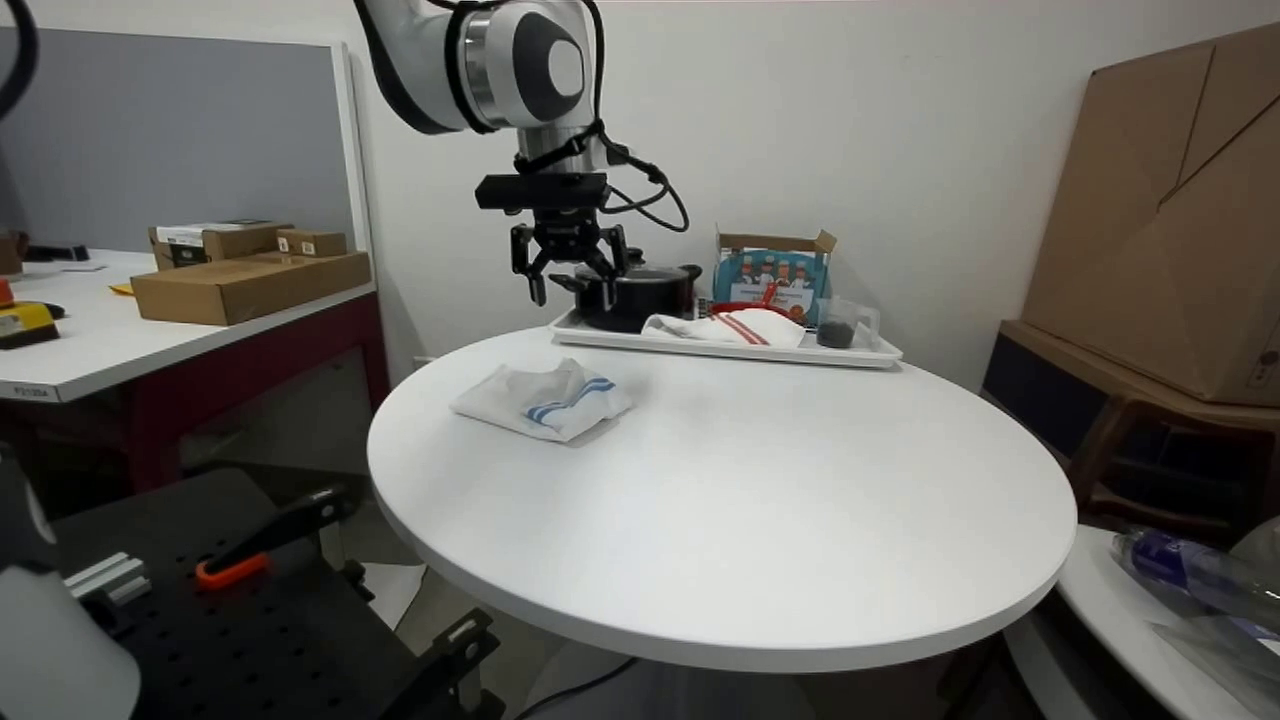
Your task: Use the tea towel to wipe the table
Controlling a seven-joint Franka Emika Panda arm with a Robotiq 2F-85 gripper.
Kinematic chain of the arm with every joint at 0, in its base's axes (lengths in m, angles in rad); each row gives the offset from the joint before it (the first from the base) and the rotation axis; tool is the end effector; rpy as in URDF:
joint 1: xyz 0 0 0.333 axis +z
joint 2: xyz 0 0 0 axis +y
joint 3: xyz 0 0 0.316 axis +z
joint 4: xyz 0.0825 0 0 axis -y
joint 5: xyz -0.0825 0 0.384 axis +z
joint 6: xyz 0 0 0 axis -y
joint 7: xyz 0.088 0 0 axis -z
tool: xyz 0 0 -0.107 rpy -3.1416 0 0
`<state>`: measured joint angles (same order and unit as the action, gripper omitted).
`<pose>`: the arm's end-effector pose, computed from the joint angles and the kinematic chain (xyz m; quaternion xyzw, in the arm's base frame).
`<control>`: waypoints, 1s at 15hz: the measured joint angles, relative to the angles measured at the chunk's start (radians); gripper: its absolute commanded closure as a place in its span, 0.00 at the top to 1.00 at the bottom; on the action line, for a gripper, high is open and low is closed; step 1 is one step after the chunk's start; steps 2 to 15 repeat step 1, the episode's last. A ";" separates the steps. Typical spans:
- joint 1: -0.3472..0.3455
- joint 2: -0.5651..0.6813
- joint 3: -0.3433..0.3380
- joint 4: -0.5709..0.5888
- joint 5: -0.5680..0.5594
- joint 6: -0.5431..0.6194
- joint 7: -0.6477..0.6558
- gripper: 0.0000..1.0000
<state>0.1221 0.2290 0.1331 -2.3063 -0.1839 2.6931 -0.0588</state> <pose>0.5230 0.1429 0.2626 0.9692 0.2308 0.0833 0.0234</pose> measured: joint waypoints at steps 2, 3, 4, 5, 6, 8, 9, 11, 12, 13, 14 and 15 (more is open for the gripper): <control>0.000 -0.001 0.000 -0.002 0.002 0.000 0.002 1.00; 0.000 -0.001 0.000 -0.002 0.002 0.000 0.002 1.00; 0.000 -0.001 0.000 -0.002 0.002 0.000 0.002 1.00; 0.000 -0.001 0.000 -0.002 0.002 0.000 0.002 1.00; 0.000 -0.001 0.000 -0.002 0.002 0.000 0.002 1.00; 0.000 -0.001 0.000 -0.002 0.002 0.000 0.002 1.00; 0.000 -0.001 0.000 -0.002 0.002 0.000 0.002 1.00; 0.000 -0.001 0.000 -0.002 0.002 0.000 0.002 1.00; 0.000 -0.001 0.000 -0.002 0.002 0.000 0.002 1.00; 0.000 -0.001 0.000 -0.002 0.002 0.000 0.002 1.00; 0.000 -0.001 0.000 -0.002 0.002 0.000 0.002 1.00; 0.000 -0.001 0.000 -0.002 0.002 0.000 0.002 1.00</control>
